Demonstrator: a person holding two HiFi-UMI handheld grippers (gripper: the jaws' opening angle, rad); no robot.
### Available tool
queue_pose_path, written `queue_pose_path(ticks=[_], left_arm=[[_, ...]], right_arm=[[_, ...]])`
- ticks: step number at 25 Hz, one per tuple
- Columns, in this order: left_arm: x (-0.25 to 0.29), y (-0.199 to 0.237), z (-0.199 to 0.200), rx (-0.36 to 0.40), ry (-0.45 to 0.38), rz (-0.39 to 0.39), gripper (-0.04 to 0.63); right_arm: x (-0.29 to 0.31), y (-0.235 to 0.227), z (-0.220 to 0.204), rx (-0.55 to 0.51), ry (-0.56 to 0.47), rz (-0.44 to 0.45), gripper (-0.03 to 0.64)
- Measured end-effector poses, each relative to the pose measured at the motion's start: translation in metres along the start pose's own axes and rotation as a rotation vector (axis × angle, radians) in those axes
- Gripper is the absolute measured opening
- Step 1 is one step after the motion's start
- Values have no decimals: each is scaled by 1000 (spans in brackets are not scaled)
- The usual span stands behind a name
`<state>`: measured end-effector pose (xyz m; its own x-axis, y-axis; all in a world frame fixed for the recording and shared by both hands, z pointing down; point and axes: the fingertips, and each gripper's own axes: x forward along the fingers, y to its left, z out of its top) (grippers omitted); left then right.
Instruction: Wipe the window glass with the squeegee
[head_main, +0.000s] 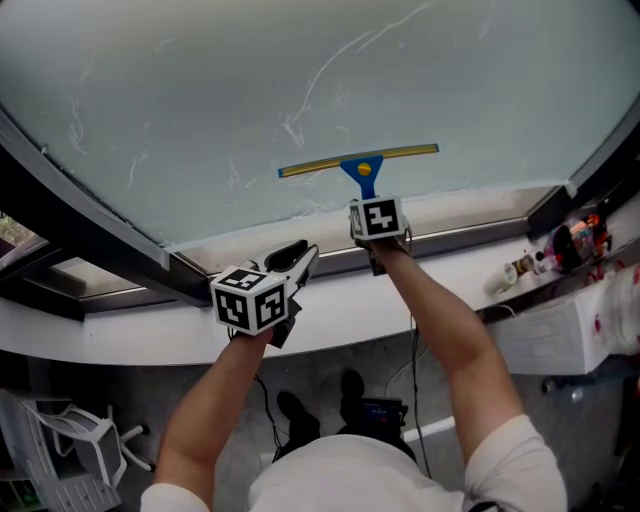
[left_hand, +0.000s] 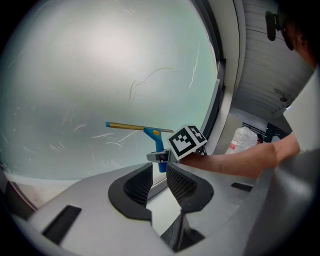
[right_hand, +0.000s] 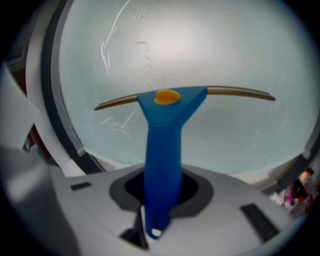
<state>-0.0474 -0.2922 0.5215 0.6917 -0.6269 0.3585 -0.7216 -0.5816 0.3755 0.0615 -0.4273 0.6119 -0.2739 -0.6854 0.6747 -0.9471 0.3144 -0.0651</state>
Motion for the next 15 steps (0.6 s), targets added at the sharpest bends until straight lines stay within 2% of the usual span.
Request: queue_pose_path(ticks=[9, 15], left_arm=[[13, 8, -20, -32, 23, 1, 107], [21, 12, -33, -51, 41, 1, 107]], right_arm=[[21, -2, -27, -19, 25, -5, 104], [38, 8, -47, 8, 48, 48, 104]])
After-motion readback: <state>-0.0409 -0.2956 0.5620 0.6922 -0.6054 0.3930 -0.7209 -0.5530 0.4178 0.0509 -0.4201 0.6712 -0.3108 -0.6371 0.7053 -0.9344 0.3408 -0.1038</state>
